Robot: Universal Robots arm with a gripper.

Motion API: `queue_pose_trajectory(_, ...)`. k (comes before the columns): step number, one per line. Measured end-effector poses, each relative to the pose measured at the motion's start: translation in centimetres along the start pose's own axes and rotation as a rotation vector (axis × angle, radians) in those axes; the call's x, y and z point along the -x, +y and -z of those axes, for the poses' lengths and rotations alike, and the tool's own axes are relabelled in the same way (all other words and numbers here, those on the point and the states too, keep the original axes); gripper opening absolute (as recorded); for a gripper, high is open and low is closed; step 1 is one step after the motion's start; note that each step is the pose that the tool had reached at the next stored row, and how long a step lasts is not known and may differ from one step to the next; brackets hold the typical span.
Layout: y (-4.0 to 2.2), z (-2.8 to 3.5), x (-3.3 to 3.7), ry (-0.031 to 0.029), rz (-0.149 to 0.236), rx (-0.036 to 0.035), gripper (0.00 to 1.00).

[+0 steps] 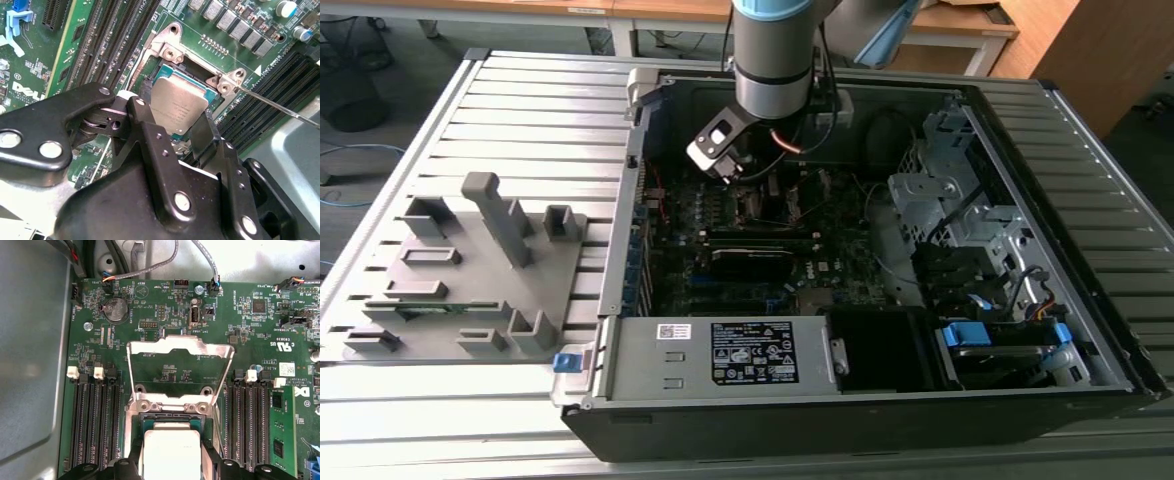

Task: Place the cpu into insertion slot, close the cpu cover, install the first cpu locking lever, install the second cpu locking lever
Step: 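Place the cpu into insertion slot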

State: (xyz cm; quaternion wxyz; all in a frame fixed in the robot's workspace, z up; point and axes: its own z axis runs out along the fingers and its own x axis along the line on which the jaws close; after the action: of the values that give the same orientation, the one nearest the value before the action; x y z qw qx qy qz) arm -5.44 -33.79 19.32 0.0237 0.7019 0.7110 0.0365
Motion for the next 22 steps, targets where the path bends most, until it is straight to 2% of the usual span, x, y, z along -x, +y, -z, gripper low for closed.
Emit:
queue_pose_trajectory(6,-0.02,0.05,0.0,0.0022,0.0,-0.0005,0.54)
queue_pose_trajectory(22,-0.1,-0.05,0.0,0.0028,0.0,-0.0003,0.54)
